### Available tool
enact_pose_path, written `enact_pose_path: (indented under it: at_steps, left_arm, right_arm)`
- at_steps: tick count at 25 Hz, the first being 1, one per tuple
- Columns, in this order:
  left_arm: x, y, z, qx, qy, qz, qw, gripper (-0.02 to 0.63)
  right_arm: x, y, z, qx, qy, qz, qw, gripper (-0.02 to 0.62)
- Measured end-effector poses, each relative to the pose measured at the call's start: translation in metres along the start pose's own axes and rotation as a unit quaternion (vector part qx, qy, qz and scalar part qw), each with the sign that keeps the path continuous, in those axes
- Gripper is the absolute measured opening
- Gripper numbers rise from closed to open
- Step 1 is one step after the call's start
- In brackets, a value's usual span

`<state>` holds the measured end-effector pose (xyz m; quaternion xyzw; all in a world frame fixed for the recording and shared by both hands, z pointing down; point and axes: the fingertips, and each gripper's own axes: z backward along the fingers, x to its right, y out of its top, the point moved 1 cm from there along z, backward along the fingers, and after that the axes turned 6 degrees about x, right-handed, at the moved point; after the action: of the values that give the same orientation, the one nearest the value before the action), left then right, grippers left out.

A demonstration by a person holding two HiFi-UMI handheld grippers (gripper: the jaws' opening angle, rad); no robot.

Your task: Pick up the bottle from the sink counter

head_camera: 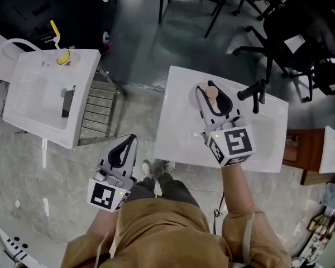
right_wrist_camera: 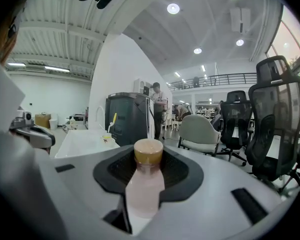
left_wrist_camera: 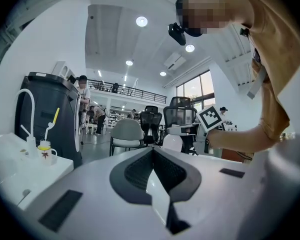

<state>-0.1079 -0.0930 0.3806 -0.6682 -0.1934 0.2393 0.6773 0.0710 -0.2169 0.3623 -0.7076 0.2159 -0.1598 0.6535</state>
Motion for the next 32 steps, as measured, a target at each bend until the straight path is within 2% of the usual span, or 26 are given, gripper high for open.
enact_pose_path:
  at_steps: [19, 32]
  left_arm:
    - [0.006, 0.023, -0.005, 0.023, -0.036, -0.008, 0.9991, -0.002]
    - [-0.005, 0.046, 0.000, 0.047, -0.034, -0.019, 0.9982, -0.002]
  right_arm:
    - [0.006, 0.056, 0.082, 0.020, -0.040, -0.003, 0.999, 0.132]
    - [0.017, 0.080, 0.133, 0.026, -0.088, 0.001, 0.996, 0.132]
